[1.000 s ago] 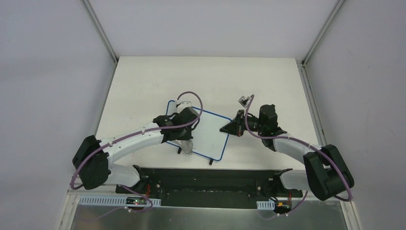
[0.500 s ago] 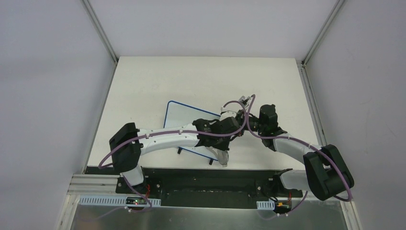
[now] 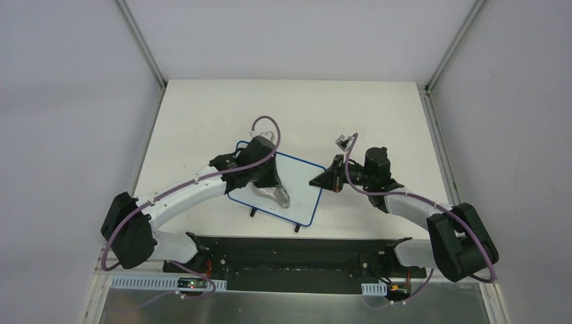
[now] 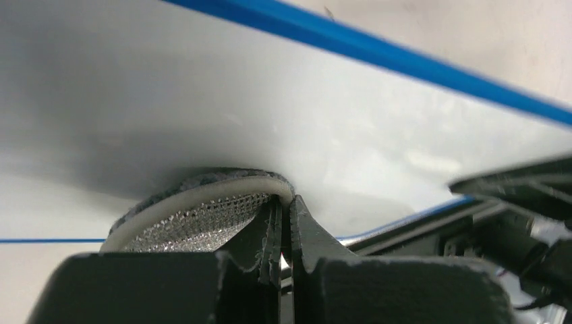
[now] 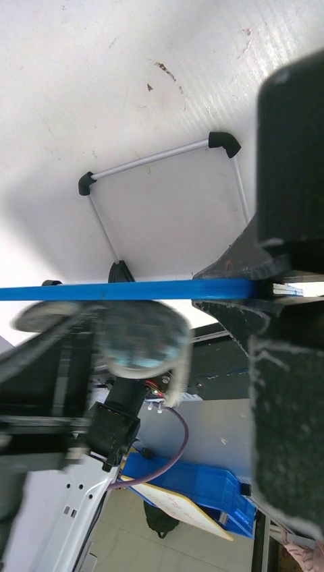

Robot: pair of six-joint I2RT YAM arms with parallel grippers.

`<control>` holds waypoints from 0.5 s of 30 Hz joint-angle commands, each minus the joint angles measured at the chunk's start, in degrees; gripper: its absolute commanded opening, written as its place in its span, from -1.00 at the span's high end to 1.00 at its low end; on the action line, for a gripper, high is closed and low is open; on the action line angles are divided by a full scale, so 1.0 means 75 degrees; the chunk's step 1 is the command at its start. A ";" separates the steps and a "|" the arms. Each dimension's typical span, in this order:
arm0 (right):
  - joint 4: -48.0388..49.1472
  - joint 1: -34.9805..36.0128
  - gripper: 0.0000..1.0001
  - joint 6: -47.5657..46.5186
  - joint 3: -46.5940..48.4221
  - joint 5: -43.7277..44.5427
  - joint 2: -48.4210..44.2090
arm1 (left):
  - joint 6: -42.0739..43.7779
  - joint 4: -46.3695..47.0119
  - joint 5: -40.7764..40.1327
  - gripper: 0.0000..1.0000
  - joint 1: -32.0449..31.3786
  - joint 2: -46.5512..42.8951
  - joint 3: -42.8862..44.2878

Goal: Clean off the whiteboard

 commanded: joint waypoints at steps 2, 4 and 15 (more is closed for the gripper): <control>-0.0356 0.0176 1.00 -0.0796 -0.0066 -0.0476 0.0035 | 0.1058 -0.0043 -0.0802 1.00 0.1946 -0.0478 -0.0065; -0.0359 0.0172 1.00 -0.0799 -0.0077 -0.0478 0.0017 | 0.1244 -0.0220 -0.1011 1.00 0.2362 -0.0536 0.0171; -0.0346 0.0203 1.00 -0.0802 -0.0043 -0.0520 0.0097 | 0.1216 0.0087 -0.0757 1.00 0.1875 0.0023 0.1366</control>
